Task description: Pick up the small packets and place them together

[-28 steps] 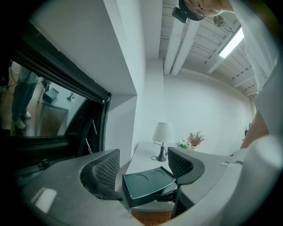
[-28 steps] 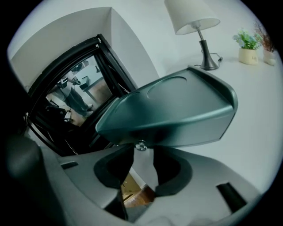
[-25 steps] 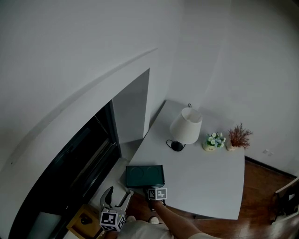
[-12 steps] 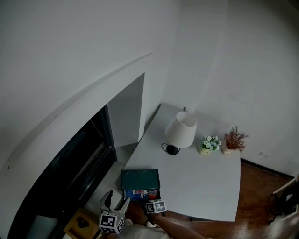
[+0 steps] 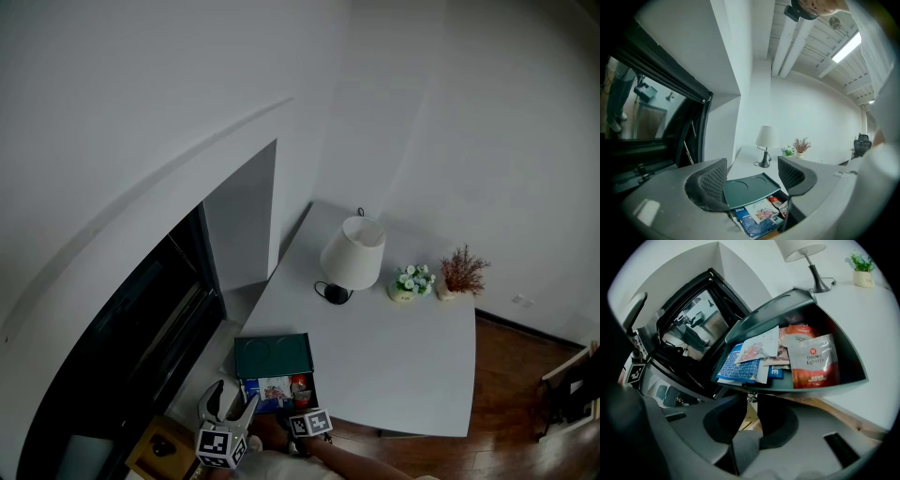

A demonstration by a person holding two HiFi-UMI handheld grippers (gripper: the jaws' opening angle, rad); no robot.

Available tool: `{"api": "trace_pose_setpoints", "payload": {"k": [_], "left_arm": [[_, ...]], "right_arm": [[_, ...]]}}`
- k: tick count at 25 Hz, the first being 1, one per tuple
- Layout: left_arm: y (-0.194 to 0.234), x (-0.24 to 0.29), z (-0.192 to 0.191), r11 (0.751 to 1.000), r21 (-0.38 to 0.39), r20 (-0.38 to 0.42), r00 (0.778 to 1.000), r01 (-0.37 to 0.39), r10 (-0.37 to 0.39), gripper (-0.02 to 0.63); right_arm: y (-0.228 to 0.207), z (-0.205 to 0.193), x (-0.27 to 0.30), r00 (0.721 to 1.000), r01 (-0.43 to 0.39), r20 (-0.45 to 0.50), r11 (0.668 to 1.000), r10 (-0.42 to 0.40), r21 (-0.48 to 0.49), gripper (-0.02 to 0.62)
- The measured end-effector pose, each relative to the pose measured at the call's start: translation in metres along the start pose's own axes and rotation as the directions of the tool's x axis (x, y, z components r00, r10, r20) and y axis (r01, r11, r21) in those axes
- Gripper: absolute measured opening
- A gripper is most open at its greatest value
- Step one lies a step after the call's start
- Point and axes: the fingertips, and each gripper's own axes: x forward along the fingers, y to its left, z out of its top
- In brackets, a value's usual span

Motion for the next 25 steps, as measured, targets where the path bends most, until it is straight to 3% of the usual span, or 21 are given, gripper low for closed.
{"api": "trace_pose_setpoints", "payload": {"k": [3, 5, 10, 13, 15, 17, 20, 25], "left_arm": [[-0.001, -0.001, -0.001, 1.000, -0.004, 0.001, 1.000, 0.003, -0.003, 0.325], [-0.001, -0.001, -0.002, 1.000, -0.003, 0.000, 1.000, 0.004, -0.004, 0.325], [0.002, -0.002, 0.005, 1.000, -0.001, 0.014, 1.000, 0.001, -0.001, 0.325], [0.004, -0.002, 0.010, 1.000, 0.008, 0.024, 1.000, -0.002, 0.002, 0.325], [0.005, -0.002, 0.014, 1.000, 0.013, 0.031, 1.000, -0.005, 0.004, 0.325], [0.006, -0.002, 0.018, 1.000, 0.012, 0.038, 0.999, -0.009, 0.008, 0.325], [0.006, 0.000, 0.023, 1.000, 0.014, 0.049, 0.999, -0.008, 0.008, 0.325], [0.001, -0.001, 0.029, 1.000, 0.018, 0.064, 0.998, -0.003, 0.002, 0.325]], "right_arm": [[0.001, -0.004, -0.001, 1.000, 0.008, -0.025, 0.998, -0.009, -0.063, 0.113], [0.009, -0.003, -0.007, 0.999, -0.026, -0.031, 0.995, 0.024, -0.097, 0.115], [0.025, 0.001, -0.031, 0.995, -0.095, -0.009, 0.988, 0.095, -0.123, 0.196], [0.034, 0.013, -0.053, 0.989, -0.133, 0.053, 0.985, 0.139, -0.108, 0.196], [0.043, 0.034, -0.073, 0.973, -0.154, 0.157, 0.983, 0.169, -0.104, 0.196], [0.053, 0.066, -0.101, 0.934, -0.145, 0.307, 0.980, 0.181, -0.137, 0.196], [0.061, 0.115, -0.146, 0.846, -0.045, 0.510, 0.973, 0.158, -0.226, 0.196], [0.074, 0.166, -0.208, 0.684, 0.152, 0.718, 0.937, 0.130, -0.315, 0.195]]}}
